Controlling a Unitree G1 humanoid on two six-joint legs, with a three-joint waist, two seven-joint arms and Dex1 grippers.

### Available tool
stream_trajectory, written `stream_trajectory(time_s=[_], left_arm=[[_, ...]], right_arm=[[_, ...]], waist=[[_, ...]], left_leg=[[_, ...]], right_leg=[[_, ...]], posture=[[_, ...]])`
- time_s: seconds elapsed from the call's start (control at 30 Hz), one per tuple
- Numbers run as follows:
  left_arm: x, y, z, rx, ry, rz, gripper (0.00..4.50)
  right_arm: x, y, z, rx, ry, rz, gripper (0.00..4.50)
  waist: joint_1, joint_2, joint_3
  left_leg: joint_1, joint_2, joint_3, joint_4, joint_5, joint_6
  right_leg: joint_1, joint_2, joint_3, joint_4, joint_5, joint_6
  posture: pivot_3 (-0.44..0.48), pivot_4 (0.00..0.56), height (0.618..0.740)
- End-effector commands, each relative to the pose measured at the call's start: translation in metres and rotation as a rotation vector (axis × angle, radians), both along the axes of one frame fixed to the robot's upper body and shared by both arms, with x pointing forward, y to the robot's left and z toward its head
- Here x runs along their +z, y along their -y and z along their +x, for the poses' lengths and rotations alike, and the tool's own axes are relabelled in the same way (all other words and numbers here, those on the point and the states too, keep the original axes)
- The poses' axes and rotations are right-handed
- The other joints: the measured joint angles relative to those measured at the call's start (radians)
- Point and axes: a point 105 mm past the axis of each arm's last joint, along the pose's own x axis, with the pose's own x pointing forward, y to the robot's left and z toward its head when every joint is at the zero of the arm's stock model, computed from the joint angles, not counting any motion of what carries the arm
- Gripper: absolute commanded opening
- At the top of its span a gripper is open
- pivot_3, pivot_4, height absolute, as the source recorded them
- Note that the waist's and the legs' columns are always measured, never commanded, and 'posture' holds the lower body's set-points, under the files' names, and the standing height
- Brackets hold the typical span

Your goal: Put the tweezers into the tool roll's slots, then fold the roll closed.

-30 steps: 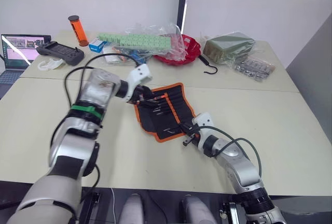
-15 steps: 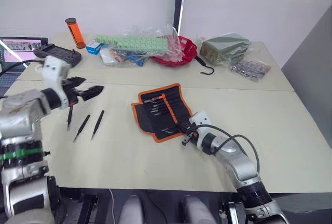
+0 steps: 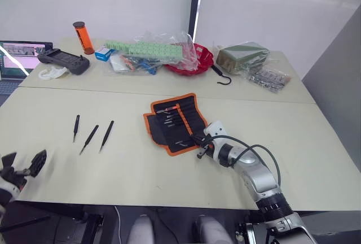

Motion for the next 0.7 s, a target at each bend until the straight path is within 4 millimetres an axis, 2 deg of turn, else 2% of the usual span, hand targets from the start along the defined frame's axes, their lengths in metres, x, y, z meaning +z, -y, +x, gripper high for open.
stream_trajectory(time_s=[0.03,0.2,0.37,0.57,0.7], left_arm=[[0.019,-0.001,-0.008,0.016,0.077,0.047,4.48],[0.016,-0.003,-0.012,0.033,0.064,0.046,4.48],[0.013,0.0,-0.003,-0.003,0.045,0.054,4.48],[0.026,0.016,0.039,-0.061,0.033,0.028,4.48],[0.021,0.02,0.068,-0.079,-0.056,0.01,4.48]], right_arm=[[-0.038,-0.003,-0.015,0.03,-0.138,-0.068,0.0],[-0.039,-0.004,-0.017,0.035,-0.142,-0.067,0.0],[-0.04,-0.004,-0.017,0.03,-0.144,-0.062,0.0],[-0.04,-0.002,-0.018,0.008,-0.144,-0.055,0.0],[-0.039,0.0,-0.019,-0.012,-0.138,-0.058,0.0]], waist=[[0.0,0.0,0.0],[-0.001,0.0,0.0],[-0.002,0.0,0.0],[-0.001,0.0,0.0],[0.0,0.0,0.0]], left_leg=[[0.0,0.0,0.0,0.0,0.0,0.0],[0.0,0.001,0.001,-0.001,0.0,0.0],[0.003,0.001,0.003,-0.006,0.0,0.0],[0.005,0.001,0.003,-0.01,0.0,0.0],[0.005,0.001,0.003,-0.011,0.001,0.002]], right_leg=[[0.0,0.0,0.0,0.0,-0.001,-0.001],[-0.001,0.001,0.0,0.0,-0.002,-0.003],[-0.001,0.001,0.001,0.0,-0.003,-0.004],[-0.001,0.002,0.001,0.0,-0.004,-0.006],[-0.002,0.003,0.001,0.0,-0.004,-0.006]], posture=[[0.0,0.15,0.738],[0.0,0.15,0.738],[0.0,0.15,0.738],[0.0,0.15,0.738],[0.0,0.15,0.738]])
